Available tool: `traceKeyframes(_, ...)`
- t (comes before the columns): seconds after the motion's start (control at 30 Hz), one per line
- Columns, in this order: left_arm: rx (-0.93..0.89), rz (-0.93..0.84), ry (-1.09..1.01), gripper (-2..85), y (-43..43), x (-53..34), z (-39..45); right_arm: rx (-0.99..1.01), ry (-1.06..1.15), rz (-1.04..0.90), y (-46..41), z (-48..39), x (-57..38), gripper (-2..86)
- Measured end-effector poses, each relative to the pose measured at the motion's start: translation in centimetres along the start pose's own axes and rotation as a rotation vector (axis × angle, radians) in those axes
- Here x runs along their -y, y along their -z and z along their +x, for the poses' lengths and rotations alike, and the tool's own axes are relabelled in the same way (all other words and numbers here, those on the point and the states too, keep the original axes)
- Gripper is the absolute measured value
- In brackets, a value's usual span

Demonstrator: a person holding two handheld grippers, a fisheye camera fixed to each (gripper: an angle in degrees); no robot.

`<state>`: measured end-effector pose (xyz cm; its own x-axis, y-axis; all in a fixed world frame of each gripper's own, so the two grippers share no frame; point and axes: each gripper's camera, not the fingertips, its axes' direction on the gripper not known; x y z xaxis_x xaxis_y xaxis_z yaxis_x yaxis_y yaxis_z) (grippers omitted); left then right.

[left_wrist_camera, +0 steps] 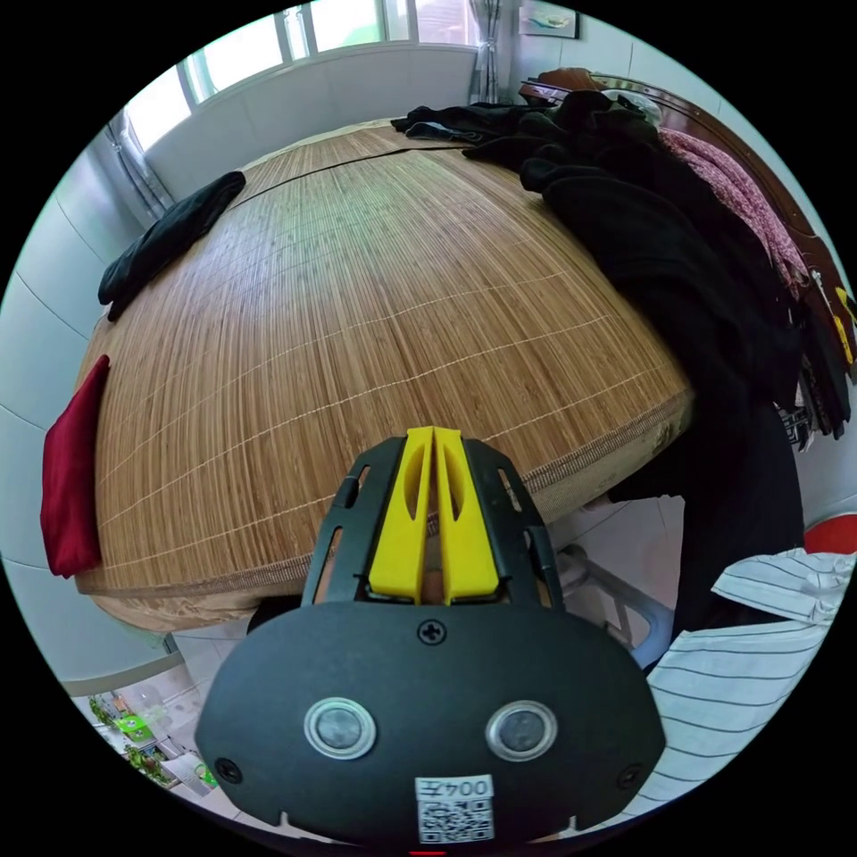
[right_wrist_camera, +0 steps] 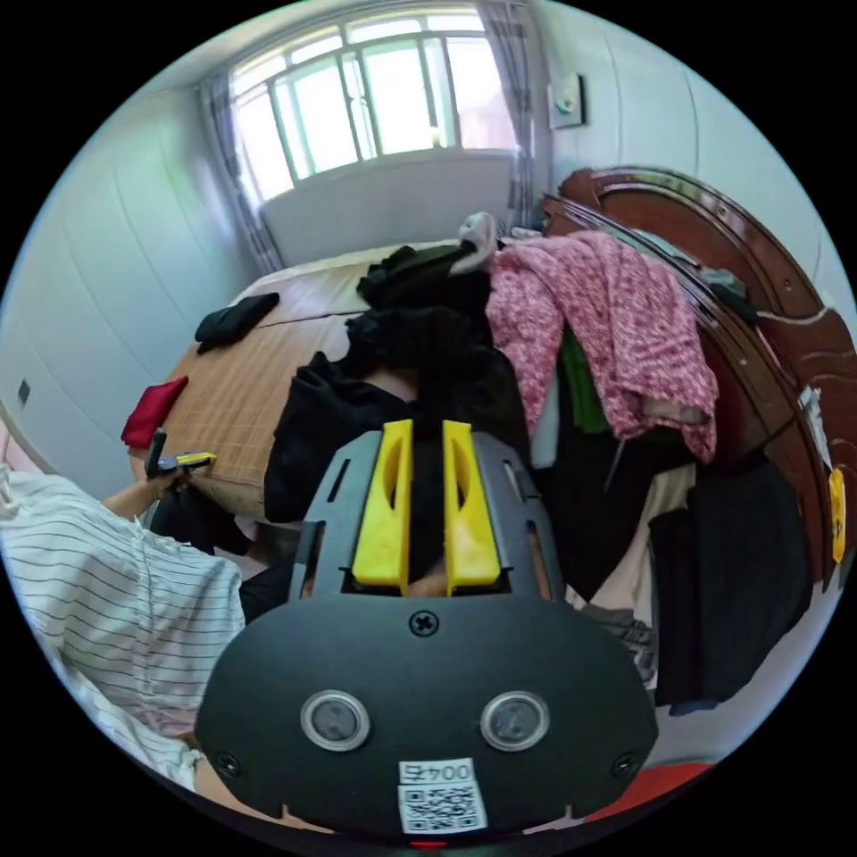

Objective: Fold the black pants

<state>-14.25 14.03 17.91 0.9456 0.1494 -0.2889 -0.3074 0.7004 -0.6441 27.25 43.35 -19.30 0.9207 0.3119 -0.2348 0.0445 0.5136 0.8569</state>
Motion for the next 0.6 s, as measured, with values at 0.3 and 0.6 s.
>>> traceKeyframes(0.3, 0.071, -0.049, -0.032, 0.3, 0.4, 1.7, -3.5, -0.300, 0.199, -0.407, -26.1, -18.7, -3.2, -0.3)
traceKeyframes(0.6, 0.010, -0.082, 0.015, 0.3, 1.7, 3.0, -9.8, -0.216, 0.282, -0.537, -31.5, -19.9, -6.1, -0.7)
